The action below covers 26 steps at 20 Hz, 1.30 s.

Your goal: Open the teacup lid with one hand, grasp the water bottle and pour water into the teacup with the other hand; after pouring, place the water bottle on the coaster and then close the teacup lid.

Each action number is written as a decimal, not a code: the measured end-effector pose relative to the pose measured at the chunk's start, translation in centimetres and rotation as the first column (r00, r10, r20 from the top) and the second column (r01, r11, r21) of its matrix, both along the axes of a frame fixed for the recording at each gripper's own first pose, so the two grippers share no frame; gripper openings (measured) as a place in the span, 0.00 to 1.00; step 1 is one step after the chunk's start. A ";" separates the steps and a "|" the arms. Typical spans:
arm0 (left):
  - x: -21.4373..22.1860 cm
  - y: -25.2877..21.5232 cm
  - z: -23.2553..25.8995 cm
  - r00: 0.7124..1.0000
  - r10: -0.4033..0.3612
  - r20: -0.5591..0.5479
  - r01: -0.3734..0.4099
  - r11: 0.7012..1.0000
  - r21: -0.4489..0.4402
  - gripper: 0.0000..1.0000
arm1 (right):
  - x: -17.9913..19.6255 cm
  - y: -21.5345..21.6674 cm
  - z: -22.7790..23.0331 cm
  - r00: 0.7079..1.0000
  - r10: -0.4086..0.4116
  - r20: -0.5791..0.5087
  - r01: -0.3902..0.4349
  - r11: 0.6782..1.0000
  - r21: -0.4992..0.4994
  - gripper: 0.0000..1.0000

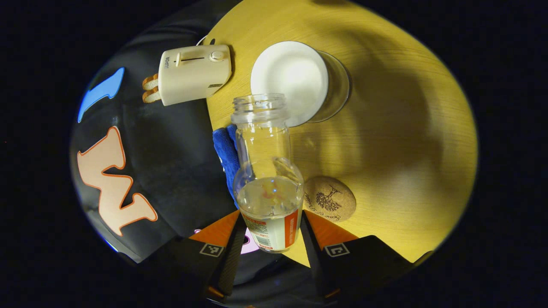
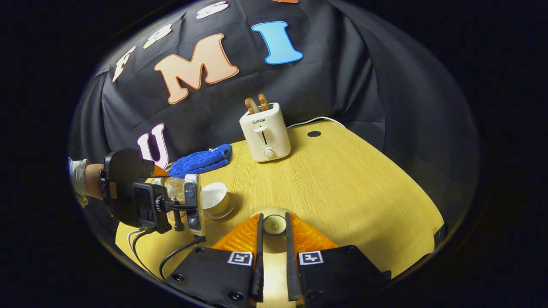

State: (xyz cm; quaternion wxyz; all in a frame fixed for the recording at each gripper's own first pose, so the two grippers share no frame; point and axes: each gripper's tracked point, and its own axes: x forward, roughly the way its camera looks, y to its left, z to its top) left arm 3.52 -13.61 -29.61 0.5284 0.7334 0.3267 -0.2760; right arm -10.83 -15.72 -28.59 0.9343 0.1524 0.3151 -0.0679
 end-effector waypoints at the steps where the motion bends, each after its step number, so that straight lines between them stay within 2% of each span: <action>1: 0.0 0.0 0.1 1.000 -0.004 -0.005 0.004 1.000 0.015 0.70 | -0.1 0.0 -0.2 1.000 0.000 -0.003 0.000 1.000 0.004 0.25; 4: 0.1 -0.1 0.6 1.000 -0.025 -0.014 0.026 0.998 0.065 0.70 | -0.4 0.1 -0.7 1.000 0.000 -0.008 0.000 1.000 0.015 0.22; 5: 0.1 0.0 0.8 0.999 -0.028 -0.021 0.030 0.996 0.085 0.70 | -0.4 0.1 -0.7 1.000 0.000 -0.008 0.000 1.000 0.020 0.28; 9: 0.5 -0.4 1.6 0.997 -0.067 -0.034 0.071 0.985 0.157 0.70 | -0.4 0.1 -1.0 1.000 -0.005 -0.007 0.005 1.000 0.030 0.28; 10: 0.6 -0.4 1.9 0.997 -0.074 -0.033 0.078 0.982 0.172 0.70 | -0.4 0.1 -1.0 1.000 -0.009 -0.006 0.009 0.999 0.034 0.22; 11: 0.7 -0.4 2.0 0.996 -0.082 -0.033 0.086 0.978 0.188 0.70 | -0.4 0.0 -0.9 1.000 -0.012 -0.004 0.012 0.999 0.037 0.28; 13: 0.9 -0.6 2.6 0.994 -0.098 -0.038 0.104 0.970 0.222 0.70 | -0.6 -0.2 -0.9 1.000 -0.015 -0.003 0.016 0.999 0.039 0.28; 17: 1.0 -0.9 3.1 0.992 -0.120 -0.044 0.127 0.960 0.251 0.70 | -0.5 -0.4 -1.4 1.000 -0.020 -0.009 0.020 0.999 0.048 0.28; 18: 1.2 -1.1 3.3 0.991 -0.127 -0.041 0.134 0.958 0.255 0.70 | -0.6 -0.4 -1.4 1.000 -0.020 -0.011 0.021 0.998 0.051 0.25; 19: 1.4 -1.3 3.5 0.990 -0.134 -0.041 0.140 0.956 0.257 0.70 | -0.6 -0.4 -1.5 1.000 -0.020 -0.011 0.021 0.998 0.053 0.28; 24: 1.2 -1.5 4.4 0.988 -0.150 -0.041 0.156 0.949 0.275 0.70 | -0.3 -0.4 -1.6 1.000 -0.024 -0.007 0.024 0.998 0.060 0.25; 26: 1.3 -1.3 4.7 0.987 -0.155 -0.043 0.161 0.945 0.285 0.70 | -0.4 -0.4 -1.7 1.000 -0.026 -0.005 0.026 0.998 0.063 0.28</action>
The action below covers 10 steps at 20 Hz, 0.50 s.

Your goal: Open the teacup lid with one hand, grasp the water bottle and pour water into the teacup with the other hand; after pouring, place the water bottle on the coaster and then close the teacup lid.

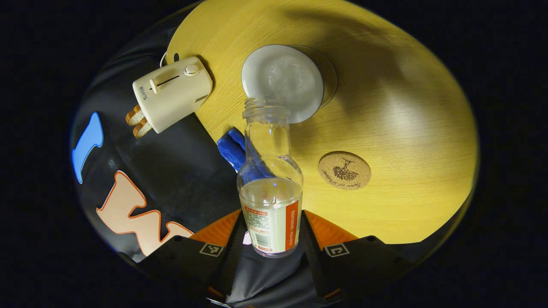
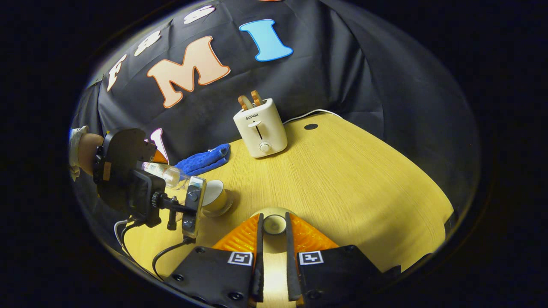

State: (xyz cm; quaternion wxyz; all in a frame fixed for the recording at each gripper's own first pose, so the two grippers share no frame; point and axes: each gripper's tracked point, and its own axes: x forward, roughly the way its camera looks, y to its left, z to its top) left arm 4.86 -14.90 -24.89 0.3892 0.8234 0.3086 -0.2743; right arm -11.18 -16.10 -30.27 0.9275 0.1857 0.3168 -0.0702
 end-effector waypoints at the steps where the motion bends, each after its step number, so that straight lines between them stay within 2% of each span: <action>1: 0.0 0.1 0.2 1.000 -0.005 0.000 0.005 1.000 0.008 0.70 | 0.0 0.0 0.0 1.000 -0.001 0.000 0.001 1.000 0.002 0.28; 2: 0.0 0.3 0.5 1.000 -0.008 0.005 0.008 1.000 0.019 0.70 | 0.1 0.1 -0.1 1.000 -0.002 -0.001 0.002 1.000 0.003 0.25; 3: 0.1 0.3 0.7 1.000 -0.013 0.011 0.013 1.000 0.024 0.70 | 0.2 0.2 -0.1 1.000 -0.001 -0.001 0.001 1.000 0.004 0.28; 6: -0.1 0.3 0.6 1.000 -0.007 0.006 0.007 1.000 0.008 0.70 | 0.4 0.3 0.0 1.000 0.006 -0.003 -0.006 1.000 0.002 0.25; 8: -0.4 0.2 0.1 1.000 0.007 -0.001 -0.007 0.999 -0.032 0.70 | 0.5 0.5 0.2 1.000 0.013 -0.006 -0.013 1.000 0.000 0.25; 10: -0.8 0.0 -0.9 0.999 0.049 -0.010 -0.050 0.991 -0.122 0.69 | 0.6 0.8 0.4 1.000 0.023 -0.011 -0.023 1.000 -0.006 0.28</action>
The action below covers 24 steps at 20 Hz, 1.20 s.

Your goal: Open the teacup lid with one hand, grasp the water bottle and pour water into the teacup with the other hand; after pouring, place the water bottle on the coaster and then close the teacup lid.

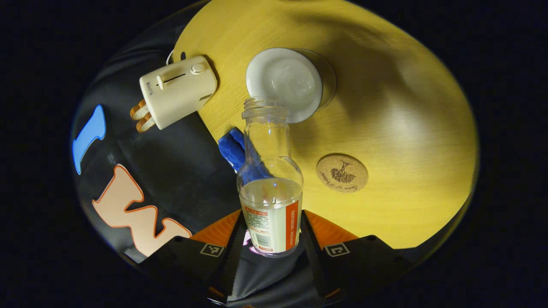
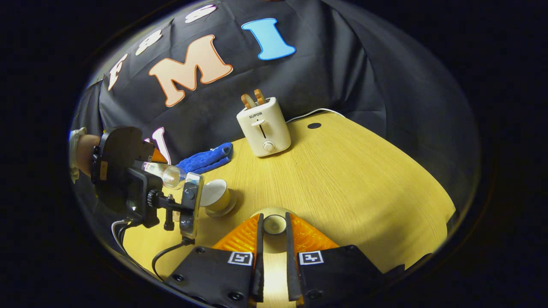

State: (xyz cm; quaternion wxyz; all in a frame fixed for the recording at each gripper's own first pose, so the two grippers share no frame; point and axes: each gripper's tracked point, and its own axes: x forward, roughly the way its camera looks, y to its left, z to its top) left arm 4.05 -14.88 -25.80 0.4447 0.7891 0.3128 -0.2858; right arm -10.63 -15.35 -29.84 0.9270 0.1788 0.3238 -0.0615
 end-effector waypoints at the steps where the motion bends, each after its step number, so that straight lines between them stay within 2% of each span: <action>1: -0.4 -0.1 -0.6 1.000 0.029 -0.005 -0.030 0.998 -0.055 0.70 | -0.2 0.1 0.2 1.000 0.007 -0.003 -0.007 1.000 -0.005 0.28; 3: -1.1 -0.5 -1.4 0.996 0.085 -0.016 -0.087 0.982 -0.170 0.67 | -0.1 0.5 0.5 1.000 0.025 -0.011 -0.025 0.999 -0.020 0.25; 4: -1.3 -0.7 -2.0 0.994 0.110 -0.025 -0.113 0.968 -0.224 0.65 | 0.0 0.7 0.6 0.999 0.034 -0.015 -0.034 0.999 -0.028 0.25; 6: -2.0 -0.5 -3.1 0.982 0.179 -0.052 -0.187 0.934 -0.305 0.67 | 0.0 1.1 0.9 0.998 0.052 -0.022 -0.053 0.998 -0.041 0.25; 8: -2.5 -0.5 -4.0 0.969 0.233 -0.078 -0.245 0.884 -0.398 0.67 | 0.1 1.4 1.4 0.997 0.067 -0.028 -0.068 0.996 -0.060 0.25; 11: -2.2 -0.2 -4.2 0.949 0.307 -0.069 -0.294 0.787 -0.543 0.67 | 0.2 1.9 1.9 0.996 0.085 -0.039 -0.088 0.992 -0.085 0.25; 14: -1.9 0.6 -4.5 0.912 0.396 -0.105 -0.362 0.660 -0.659 0.67 | 0.4 2.5 2.2 0.994 0.100 -0.052 -0.105 0.989 -0.108 0.25; 16: -1.8 1.6 -4.6 0.890 0.440 -0.116 -0.386 0.594 -0.706 0.67 | 0.5 3.0 2.6 0.992 0.110 -0.058 -0.117 0.985 -0.123 0.25; 17: -1.6 1.9 -4.4 0.879 0.462 -0.121 -0.385 0.536 -0.751 0.67 | 0.6 3.3 2.9 0.991 0.117 -0.061 -0.124 0.984 -0.131 0.25; 18: -1.2 1.6 -4.2 0.864 0.482 -0.143 -0.379 0.439 -0.815 0.67 | 0.6 3.9 3.2 0.990 0.127 -0.068 -0.136 0.980 -0.144 0.25; 20: -0.6 1.2 -3.4 0.843 0.512 -0.164 -0.358 0.309 -0.881 0.67 | 0.7 4.4 3.5 0.987 0.138 -0.078 -0.149 0.975 -0.162 0.22; 21: -0.2 1.1 -3.1 0.835 0.525 -0.167 -0.343 0.257 -0.904 0.67 | 0.7 4.7 3.6 0.986 0.144 -0.087 -0.157 0.972 -0.173 0.25; 22: -0.1 0.8 -3.0 0.828 0.530 -0.186 -0.342 0.212 -0.916 0.67 | 0.5 4.9 3.7 0.984 0.149 -0.095 -0.164 0.970 -0.182 0.22; 24: -0.1 0.5 -3.1 0.810 0.541 -0.226 -0.346 0.129 -0.929 0.67 | 0.5 5.4 4.3 0.982 0.156 -0.102 -0.173 0.965 -0.196 0.22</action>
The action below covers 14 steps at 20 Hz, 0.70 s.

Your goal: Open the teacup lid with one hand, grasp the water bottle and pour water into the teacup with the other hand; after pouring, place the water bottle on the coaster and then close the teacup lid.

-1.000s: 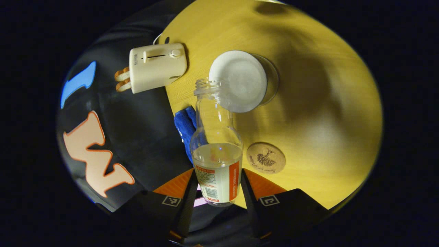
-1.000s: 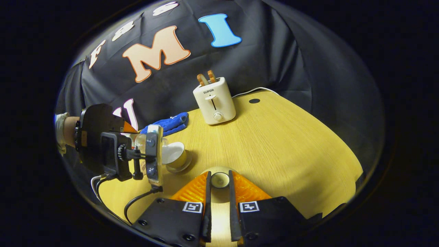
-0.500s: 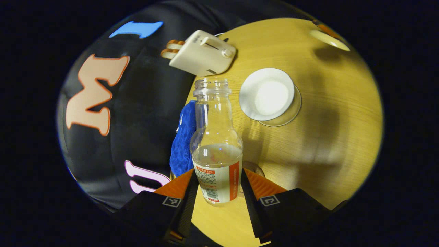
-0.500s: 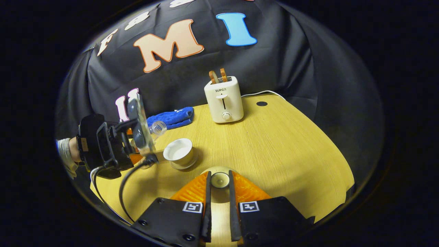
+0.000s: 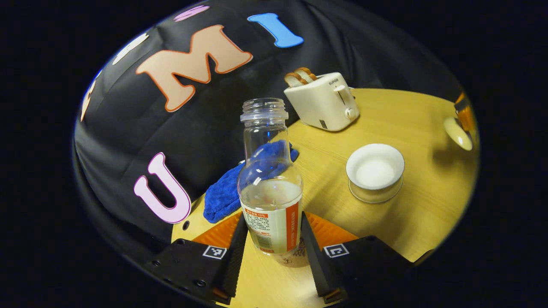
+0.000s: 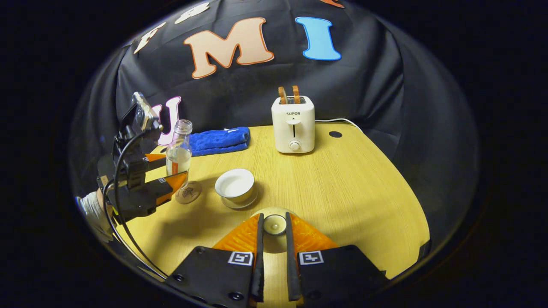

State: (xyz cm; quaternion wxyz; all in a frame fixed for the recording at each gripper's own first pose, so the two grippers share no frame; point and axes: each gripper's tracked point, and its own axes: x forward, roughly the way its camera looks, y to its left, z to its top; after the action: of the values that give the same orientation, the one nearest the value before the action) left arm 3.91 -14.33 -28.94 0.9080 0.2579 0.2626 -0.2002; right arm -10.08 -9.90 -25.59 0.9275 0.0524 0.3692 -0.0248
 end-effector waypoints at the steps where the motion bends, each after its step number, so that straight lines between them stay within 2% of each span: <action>1: 0.2 0.0 0.0 0.999 0.032 0.007 -0.031 0.998 -0.061 0.67 | 0.0 0.3 0.4 1.000 0.006 -0.001 -0.006 1.000 -0.012 0.22; 2: 0.0 0.3 -0.2 0.998 0.069 0.004 -0.069 0.993 -0.101 0.67 | 0.0 0.5 0.7 1.000 0.012 -0.001 -0.012 1.000 -0.021 0.25; 4: 0.0 0.8 -0.7 0.993 0.118 -0.004 -0.117 0.980 -0.161 0.65 | 0.1 0.9 1.4 1.000 0.022 0.006 -0.022 0.999 -0.046 0.22; 8: 0.1 1.5 -0.5 0.982 0.190 0.011 -0.181 0.948 -0.260 0.68 | 0.4 2.2 2.1 1.000 0.026 0.017 -0.025 0.998 -0.052 0.22; 10: 0.1 1.5 -0.4 0.980 0.201 0.010 -0.189 0.935 -0.299 0.68 | 0.4 3.0 2.0 0.999 0.036 0.016 -0.035 0.998 -0.057 0.25; 11: -0.1 1.6 -0.7 0.978 0.208 0.000 -0.197 0.929 -0.313 0.69 | 0.3 3.3 2.1 0.999 0.041 0.015 -0.040 0.997 -0.059 0.22; 14: -1.2 1.9 -2.1 0.969 0.238 -0.061 -0.245 0.910 -0.334 0.71 | 0.4 4.1 2.2 0.998 0.055 0.016 -0.054 0.997 -0.059 0.25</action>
State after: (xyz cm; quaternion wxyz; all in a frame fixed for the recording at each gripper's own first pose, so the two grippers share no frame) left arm 2.68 -12.47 -31.07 0.9539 0.0612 0.2628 -0.1313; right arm -9.70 -5.81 -23.39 0.9323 0.0155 0.3613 -0.0097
